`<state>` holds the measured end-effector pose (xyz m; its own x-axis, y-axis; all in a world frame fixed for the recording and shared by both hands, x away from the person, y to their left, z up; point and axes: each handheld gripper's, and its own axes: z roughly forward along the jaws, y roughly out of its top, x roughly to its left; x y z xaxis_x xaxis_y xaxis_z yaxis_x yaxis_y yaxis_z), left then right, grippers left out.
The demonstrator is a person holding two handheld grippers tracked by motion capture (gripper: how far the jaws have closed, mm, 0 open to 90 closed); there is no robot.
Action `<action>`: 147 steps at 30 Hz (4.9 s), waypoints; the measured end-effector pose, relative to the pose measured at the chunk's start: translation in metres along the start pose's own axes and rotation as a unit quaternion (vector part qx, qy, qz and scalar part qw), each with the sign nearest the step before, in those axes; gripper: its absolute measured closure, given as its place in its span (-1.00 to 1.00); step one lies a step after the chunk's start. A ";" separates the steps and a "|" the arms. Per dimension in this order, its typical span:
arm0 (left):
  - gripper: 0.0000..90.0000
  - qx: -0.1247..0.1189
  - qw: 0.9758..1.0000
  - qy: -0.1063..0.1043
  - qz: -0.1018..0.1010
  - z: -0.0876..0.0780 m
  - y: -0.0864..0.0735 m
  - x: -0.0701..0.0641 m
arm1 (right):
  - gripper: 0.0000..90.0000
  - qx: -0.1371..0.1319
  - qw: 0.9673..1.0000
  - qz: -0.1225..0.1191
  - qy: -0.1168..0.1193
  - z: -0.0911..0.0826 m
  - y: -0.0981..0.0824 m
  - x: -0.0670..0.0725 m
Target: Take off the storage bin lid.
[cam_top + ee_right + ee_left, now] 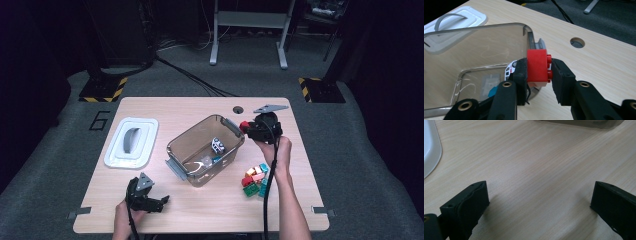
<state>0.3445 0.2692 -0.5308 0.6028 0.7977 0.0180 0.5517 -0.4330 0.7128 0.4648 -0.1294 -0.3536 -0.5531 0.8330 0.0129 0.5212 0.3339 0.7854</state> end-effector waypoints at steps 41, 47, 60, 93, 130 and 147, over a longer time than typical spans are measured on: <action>-0.97 0.002 1.000 -0.002 -0.001 0.000 0.000 -0.001 | -0.58 0.016 0.999 0.029 0.000 -0.019 -0.055 0.003; -0.97 -0.002 1.000 0.002 -0.002 0.000 0.000 -0.001 | -0.69 0.033 0.998 0.044 -0.020 -0.023 -0.084 -0.010; -0.97 -0.002 1.000 0.004 0.000 0.000 0.000 -0.001 | -0.43 0.081 0.990 0.107 -0.040 0.011 -0.134 -0.036; -0.97 -0.003 1.000 0.003 -0.001 0.000 0.000 -0.001 | 0.49 0.111 0.985 0.128 -0.034 0.027 -0.148 -0.046; -0.97 0.001 1.000 -0.001 0.000 0.000 0.000 -0.001 | 0.49 0.042 0.995 0.085 -0.030 -0.003 -0.087 -0.038; -0.97 -0.001 1.000 -0.001 -0.003 0.000 0.000 0.000 | 0.49 0.029 0.997 0.065 -0.032 -0.009 -0.060 -0.033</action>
<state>0.3444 0.2689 -0.5311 0.6012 0.7990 0.0120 0.5535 -0.4272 0.7149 0.4462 -0.1808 -0.3954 -0.4370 0.8966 0.0714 0.6237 0.2449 0.7423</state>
